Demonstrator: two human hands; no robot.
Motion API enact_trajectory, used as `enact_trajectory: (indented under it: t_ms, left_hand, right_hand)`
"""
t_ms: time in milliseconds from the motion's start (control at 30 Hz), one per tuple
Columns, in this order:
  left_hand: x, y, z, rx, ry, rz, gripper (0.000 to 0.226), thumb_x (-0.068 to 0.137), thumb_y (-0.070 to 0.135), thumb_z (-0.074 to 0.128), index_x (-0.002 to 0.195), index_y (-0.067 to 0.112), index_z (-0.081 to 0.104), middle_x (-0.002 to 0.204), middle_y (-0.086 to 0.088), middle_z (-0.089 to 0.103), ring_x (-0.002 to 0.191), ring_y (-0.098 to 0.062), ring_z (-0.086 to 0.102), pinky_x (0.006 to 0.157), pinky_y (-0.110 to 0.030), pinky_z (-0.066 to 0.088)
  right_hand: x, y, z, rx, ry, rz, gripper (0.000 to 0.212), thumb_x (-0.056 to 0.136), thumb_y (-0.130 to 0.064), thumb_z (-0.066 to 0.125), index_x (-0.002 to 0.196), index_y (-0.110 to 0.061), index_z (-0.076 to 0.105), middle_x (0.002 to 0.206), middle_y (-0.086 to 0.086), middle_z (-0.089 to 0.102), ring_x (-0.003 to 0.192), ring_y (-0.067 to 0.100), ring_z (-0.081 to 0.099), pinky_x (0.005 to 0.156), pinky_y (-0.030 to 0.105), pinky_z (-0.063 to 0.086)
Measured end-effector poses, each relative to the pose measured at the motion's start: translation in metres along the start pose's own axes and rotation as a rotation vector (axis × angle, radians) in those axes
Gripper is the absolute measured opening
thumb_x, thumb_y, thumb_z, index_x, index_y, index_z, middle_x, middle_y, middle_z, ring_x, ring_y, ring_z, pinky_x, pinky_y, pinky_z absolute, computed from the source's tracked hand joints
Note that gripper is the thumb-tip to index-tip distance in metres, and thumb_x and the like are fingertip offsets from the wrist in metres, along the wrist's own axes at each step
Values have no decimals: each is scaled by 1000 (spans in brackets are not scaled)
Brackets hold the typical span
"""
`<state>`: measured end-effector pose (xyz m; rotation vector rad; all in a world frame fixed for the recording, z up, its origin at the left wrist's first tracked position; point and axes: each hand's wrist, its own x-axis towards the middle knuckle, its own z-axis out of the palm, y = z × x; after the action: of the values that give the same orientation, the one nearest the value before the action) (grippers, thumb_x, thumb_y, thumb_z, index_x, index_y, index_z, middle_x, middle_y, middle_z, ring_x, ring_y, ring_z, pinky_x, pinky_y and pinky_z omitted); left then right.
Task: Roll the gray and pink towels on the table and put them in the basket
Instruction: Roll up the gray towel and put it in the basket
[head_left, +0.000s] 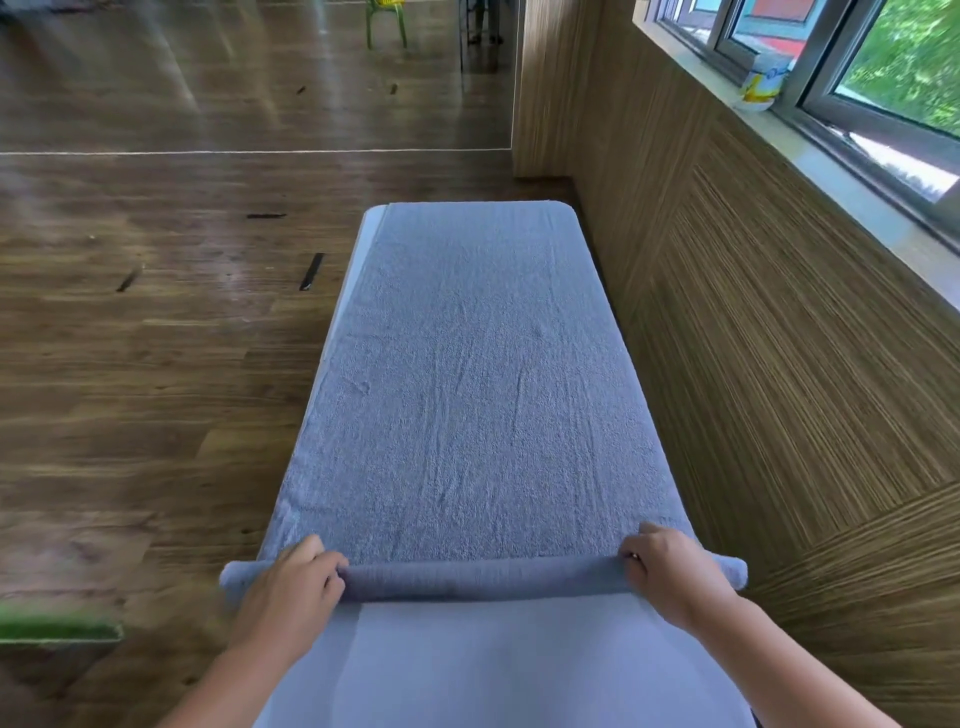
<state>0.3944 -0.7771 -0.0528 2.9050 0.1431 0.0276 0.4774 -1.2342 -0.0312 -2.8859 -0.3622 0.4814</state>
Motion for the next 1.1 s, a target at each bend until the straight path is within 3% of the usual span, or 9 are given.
enact_trajectory:
  t_ms: [133, 233, 433, 600, 767, 867, 933, 1000, 1100]
  left_hand:
    - [2, 3, 5, -123, 50, 10, 21, 88, 24, 46, 99, 29, 63, 98, 12, 53, 86, -16, 61, 69, -36, 52]
    - [-6, -7, 7, -25, 17, 103, 43, 77, 35, 42, 112, 28, 65, 111, 15, 58, 101, -12, 55, 85, -31, 48]
    - [6, -18, 0, 70, 39, 75, 33, 77, 33, 39, 87, 30, 71, 88, 19, 62, 83, -15, 50, 74, -34, 48]
    - [-4, -24, -5, 153, 25, 100, 21, 77, 35, 42, 68, 32, 61, 75, 15, 47, 81, -13, 45, 65, -30, 34]
    - [10, -17, -12, 98, 52, -3, 7, 80, 32, 55, 81, 35, 61, 83, 13, 45, 81, -16, 52, 56, -34, 46]
    - [13, -15, -10, -21, 32, -46, 28, 78, 12, 70, 89, 36, 60, 91, 17, 50, 79, -13, 60, 56, -34, 47]
    - [7, -19, -2, -50, 46, 34, 22, 77, 17, 60, 93, 30, 66, 99, 17, 57, 87, -14, 62, 71, -33, 50]
    - [5, -22, 2, -5, 13, 107, 40, 70, 33, 47, 101, 27, 71, 106, 16, 63, 96, -15, 60, 80, -34, 51]
    - [8, -21, -2, 54, -21, 79, 41, 67, 38, 44, 96, 30, 72, 99, 17, 65, 92, -17, 57, 74, -41, 50]
  right_hand:
    - [-8, 5, 13, 74, 190, -23, 18, 83, -20, 55, 96, -29, 62, 90, -9, 53, 81, 21, 58, 66, 38, 48]
    - [-14, 17, 23, 3, 209, -94, 42, 67, -16, 74, 105, -30, 66, 99, -14, 62, 88, 17, 57, 71, 33, 54]
    - [-2, 15, 13, -107, 178, -121, 5, 71, -31, 66, 69, -31, 62, 68, -16, 55, 71, 14, 45, 58, 27, 40]
    - [-8, 14, 5, -123, -14, -93, 30, 90, -41, 44, 91, -29, 71, 87, -14, 52, 87, 11, 45, 67, 30, 45]
    - [-3, -1, -9, 0, 89, 26, 7, 89, -30, 60, 94, -33, 65, 99, -11, 52, 79, 14, 59, 60, 30, 49]
    - [-5, 6, -2, -32, 226, -132, 33, 58, -5, 82, 73, -26, 61, 83, -13, 50, 64, 14, 55, 49, 26, 46]
    - [-8, 13, 6, 0, 204, -121, 36, 58, -8, 78, 85, -27, 63, 89, -14, 55, 75, 18, 58, 61, 30, 51]
    - [-8, 16, 11, -40, 178, -87, 43, 56, -13, 80, 95, -27, 69, 95, -12, 65, 84, 20, 60, 66, 32, 55]
    - [-2, 15, 8, -99, 190, -73, 27, 56, -17, 79, 77, -30, 68, 76, -16, 63, 72, 18, 54, 53, 30, 50]
